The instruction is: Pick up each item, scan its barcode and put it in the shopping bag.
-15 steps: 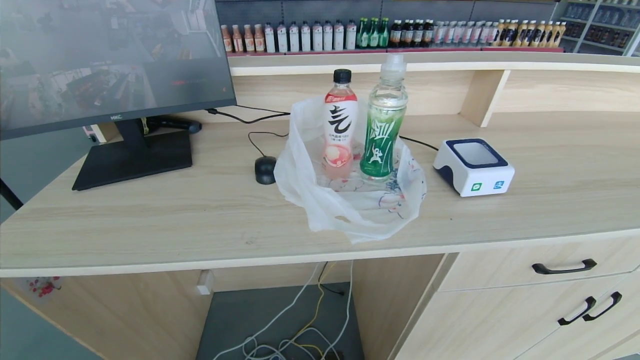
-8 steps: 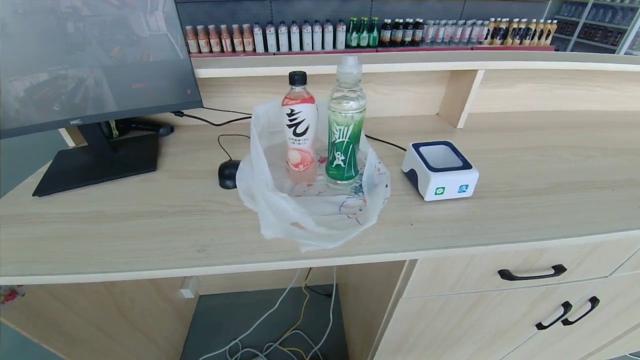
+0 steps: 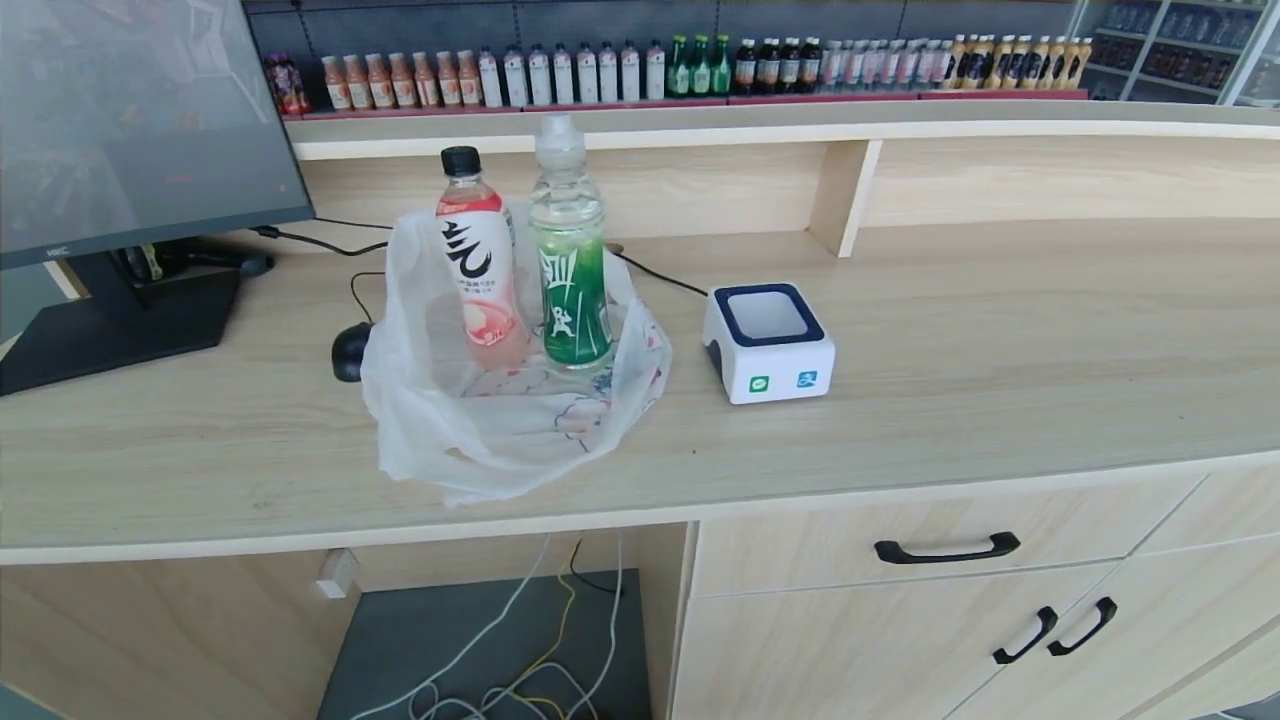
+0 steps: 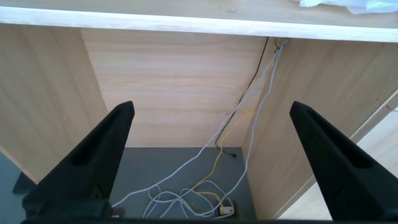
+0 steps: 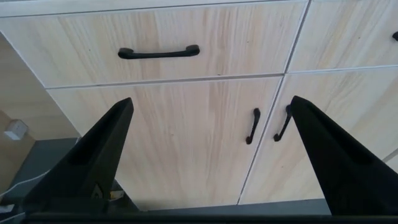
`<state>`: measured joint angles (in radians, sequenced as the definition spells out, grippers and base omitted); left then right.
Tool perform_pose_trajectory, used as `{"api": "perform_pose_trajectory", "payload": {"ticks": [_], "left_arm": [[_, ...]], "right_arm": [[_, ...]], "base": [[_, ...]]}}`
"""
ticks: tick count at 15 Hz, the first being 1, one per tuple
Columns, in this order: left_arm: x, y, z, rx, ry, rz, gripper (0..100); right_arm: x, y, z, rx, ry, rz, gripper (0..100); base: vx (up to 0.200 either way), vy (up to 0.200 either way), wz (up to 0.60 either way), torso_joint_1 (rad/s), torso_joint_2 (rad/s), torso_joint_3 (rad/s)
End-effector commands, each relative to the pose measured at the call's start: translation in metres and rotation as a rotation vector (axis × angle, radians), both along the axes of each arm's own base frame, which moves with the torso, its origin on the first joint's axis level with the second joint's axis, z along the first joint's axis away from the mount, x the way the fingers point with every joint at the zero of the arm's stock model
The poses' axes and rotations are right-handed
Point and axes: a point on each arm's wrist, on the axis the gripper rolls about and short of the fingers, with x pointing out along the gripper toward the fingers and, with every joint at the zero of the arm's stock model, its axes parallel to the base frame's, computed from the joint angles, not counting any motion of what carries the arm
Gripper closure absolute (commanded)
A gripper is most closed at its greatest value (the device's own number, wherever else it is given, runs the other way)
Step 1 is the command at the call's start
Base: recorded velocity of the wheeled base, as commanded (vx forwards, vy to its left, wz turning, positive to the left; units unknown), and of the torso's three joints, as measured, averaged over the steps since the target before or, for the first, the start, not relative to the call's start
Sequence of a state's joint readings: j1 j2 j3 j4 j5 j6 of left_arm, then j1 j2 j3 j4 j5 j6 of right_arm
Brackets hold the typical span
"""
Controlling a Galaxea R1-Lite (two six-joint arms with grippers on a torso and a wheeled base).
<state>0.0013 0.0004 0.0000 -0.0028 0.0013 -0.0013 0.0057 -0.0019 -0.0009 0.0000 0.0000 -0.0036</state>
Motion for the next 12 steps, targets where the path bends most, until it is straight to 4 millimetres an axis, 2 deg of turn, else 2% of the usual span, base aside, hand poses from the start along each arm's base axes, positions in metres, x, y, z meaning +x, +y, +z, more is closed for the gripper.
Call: {"api": "perform_pose_trajectory", "payload": {"ticks": [1,8,12], "left_arm": [[0.0,0.0,0.0,0.0,-0.001,0.001,0],[0.0,0.0,0.0,0.003,-0.001,0.001,0],[0.0,0.0,0.0,0.001,-0.001,0.001,0]], "right_arm": [[0.0001,0.0,0.0002,0.001,0.001,0.0,0],[0.0002,0.0,-0.0002,0.001,0.003,-0.001,0],[0.0002,0.0,-0.0002,0.002,0.003,-0.001,0]], "base": [[0.0,-0.2,0.0,-0.007,0.01,0.002],[0.0,-0.2,0.0,0.004,0.0,0.0],[0.0,0.0,0.0,0.0,0.0,0.0]]}}
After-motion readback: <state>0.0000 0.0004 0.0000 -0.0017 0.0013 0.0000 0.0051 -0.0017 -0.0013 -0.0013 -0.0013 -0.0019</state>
